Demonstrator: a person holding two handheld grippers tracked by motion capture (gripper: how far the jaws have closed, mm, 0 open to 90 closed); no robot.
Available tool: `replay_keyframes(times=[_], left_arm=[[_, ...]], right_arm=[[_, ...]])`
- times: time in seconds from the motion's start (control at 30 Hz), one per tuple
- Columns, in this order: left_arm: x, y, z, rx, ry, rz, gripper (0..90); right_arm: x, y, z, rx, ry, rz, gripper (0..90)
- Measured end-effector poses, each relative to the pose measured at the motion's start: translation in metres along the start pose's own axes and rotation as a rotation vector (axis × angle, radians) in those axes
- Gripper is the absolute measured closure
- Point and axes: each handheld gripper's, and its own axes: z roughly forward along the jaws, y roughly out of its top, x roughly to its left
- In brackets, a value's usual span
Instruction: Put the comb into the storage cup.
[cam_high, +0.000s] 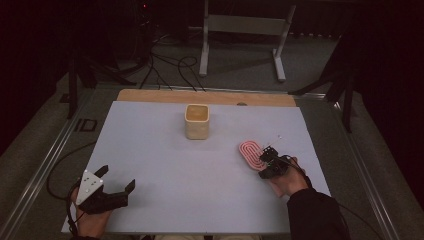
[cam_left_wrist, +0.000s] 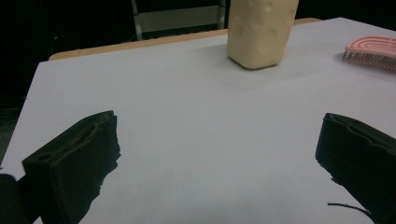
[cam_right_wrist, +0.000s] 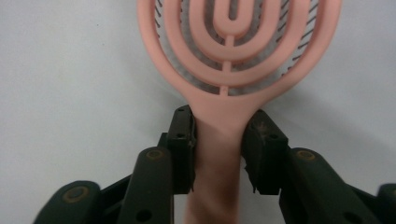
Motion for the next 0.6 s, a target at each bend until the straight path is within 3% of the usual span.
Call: replay_keyframes(times=[0.6], left_arm=[[-0.001,-0.001,0.002,0.011,0.001,0.0,0.3]], right_arm=[[-0.003,-0.012,-0.002,-0.079,0.026,0.026,69.9]])
